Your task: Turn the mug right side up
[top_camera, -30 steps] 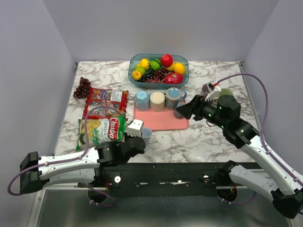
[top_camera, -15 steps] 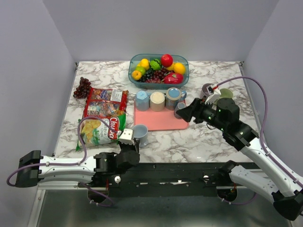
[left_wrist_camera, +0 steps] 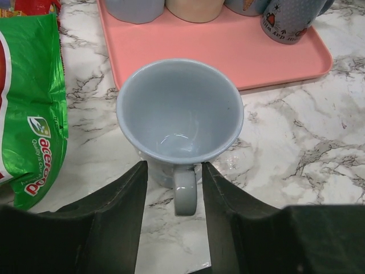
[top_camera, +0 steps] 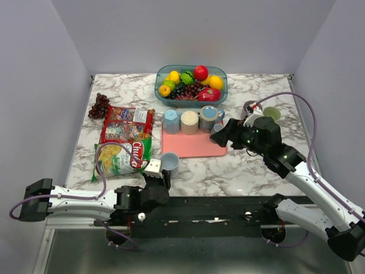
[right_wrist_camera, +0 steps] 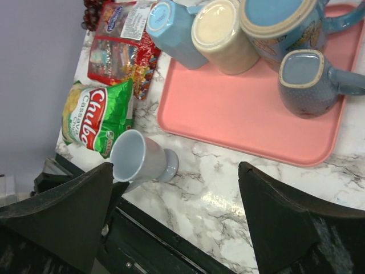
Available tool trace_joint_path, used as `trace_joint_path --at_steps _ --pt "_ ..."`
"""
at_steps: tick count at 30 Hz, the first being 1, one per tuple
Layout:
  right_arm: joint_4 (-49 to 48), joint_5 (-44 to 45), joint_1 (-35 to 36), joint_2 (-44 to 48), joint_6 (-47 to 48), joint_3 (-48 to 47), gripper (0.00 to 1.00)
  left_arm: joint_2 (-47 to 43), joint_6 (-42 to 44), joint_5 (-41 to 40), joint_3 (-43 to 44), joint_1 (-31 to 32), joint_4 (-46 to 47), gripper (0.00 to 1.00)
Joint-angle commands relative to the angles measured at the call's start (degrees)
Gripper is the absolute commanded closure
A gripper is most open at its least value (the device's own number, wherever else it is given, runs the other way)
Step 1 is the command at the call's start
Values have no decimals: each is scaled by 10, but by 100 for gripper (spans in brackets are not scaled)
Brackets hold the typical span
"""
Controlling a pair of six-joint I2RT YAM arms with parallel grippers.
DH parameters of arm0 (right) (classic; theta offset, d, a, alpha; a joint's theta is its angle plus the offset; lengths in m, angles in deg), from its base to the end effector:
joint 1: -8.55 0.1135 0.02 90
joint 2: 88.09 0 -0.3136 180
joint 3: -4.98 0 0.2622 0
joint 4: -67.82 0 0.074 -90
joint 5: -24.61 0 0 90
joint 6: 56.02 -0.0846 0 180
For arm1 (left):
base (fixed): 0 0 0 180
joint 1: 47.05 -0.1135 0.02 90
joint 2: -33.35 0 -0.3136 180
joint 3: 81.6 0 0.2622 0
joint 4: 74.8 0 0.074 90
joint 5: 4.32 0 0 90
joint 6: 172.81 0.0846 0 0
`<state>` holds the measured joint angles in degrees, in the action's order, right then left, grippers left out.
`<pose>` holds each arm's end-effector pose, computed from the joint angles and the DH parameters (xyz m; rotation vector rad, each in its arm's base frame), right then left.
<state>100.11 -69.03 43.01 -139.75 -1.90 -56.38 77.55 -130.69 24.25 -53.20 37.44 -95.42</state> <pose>0.1868 0.1347 0.3428 -0.0182 2.0673 0.8478 0.0874 -0.1318 0.1928 0.0527 1.8771 -0.3994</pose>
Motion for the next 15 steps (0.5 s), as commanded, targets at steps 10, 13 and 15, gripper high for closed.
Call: trace_joint_path --at_steps 10,13,15 --pt "28 73 2 -27 46 -11 4 -106 5 -27 -2 32 -21 21" --pt "37 75 -1 -35 68 -24 4 -148 24 -6 0 34 -24 15" --pt "41 63 -5 -55 95 -37 4 -177 43 2 8 34 -24 11"
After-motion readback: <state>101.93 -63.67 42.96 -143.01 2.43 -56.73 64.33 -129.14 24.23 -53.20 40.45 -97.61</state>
